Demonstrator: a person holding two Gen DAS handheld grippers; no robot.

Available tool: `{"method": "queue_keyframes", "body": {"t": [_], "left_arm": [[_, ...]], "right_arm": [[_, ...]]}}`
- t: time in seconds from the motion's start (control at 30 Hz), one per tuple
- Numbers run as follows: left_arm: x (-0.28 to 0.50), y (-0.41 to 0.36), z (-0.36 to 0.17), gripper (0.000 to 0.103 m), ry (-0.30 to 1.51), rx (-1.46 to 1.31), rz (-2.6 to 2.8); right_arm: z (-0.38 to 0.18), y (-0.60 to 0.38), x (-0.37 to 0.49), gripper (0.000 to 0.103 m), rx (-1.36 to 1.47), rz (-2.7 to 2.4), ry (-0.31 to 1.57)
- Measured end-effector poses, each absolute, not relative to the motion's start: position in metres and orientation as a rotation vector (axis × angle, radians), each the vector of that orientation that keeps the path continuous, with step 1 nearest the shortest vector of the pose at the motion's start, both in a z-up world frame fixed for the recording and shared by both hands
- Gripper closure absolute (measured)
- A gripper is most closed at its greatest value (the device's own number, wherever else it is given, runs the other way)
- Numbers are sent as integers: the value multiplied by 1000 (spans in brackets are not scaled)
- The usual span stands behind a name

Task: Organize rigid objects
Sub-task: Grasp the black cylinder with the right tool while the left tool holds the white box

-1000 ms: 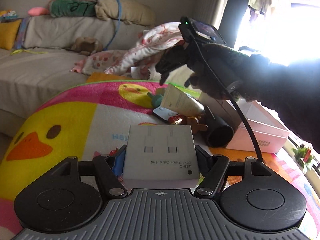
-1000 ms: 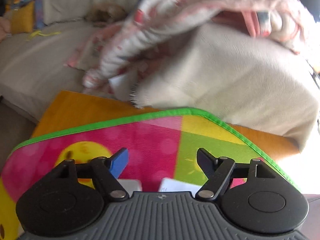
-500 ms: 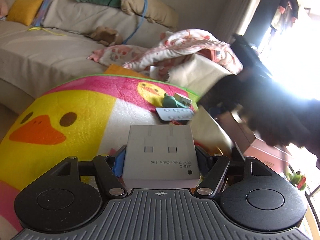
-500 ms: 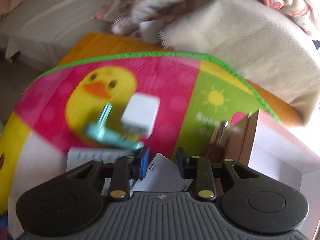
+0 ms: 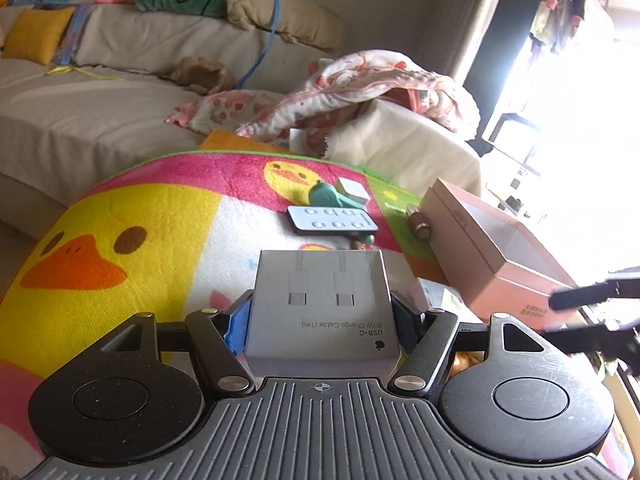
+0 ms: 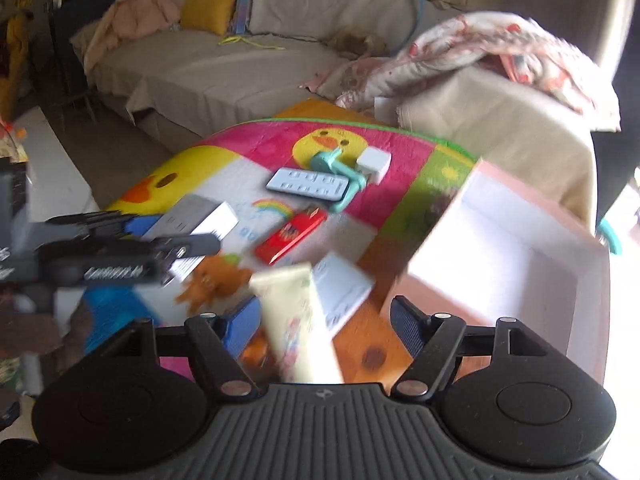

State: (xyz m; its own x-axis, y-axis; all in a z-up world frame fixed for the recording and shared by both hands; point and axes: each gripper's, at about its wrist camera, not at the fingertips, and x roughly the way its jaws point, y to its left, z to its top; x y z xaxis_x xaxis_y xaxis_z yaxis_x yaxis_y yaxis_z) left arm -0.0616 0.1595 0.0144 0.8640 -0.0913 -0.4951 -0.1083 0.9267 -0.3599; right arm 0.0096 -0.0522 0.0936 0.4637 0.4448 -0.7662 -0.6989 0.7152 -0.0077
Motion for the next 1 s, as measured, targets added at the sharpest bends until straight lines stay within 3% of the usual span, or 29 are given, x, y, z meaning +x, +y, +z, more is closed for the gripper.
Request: {"method": "queue_keyframes", "body": {"t": [0.13, 0.2, 0.43, 0.63, 0.83, 1.0], "left_arm": [[-78, 146, 19, 29, 558, -344, -19], [-87, 138, 23, 29, 571, -316, -22], [-102, 127, 33, 29, 596, -301, -32], [-109, 115, 35, 29, 615, -276, -97], [-103, 102, 28, 29, 643, -271, -135], [-109, 98, 30, 29, 664, -236, -130]], "right_arm": [[83, -76, -22, 30, -306, 785, 859], [77, -80, -40, 23, -308, 826, 835], [55, -55, -63, 23, -432, 783, 738], [47, -102, -64, 23, -506, 639, 716], [49, -151, -62, 23, -318, 669, 816], [51, -128, -74, 21, -289, 809, 779]]}}
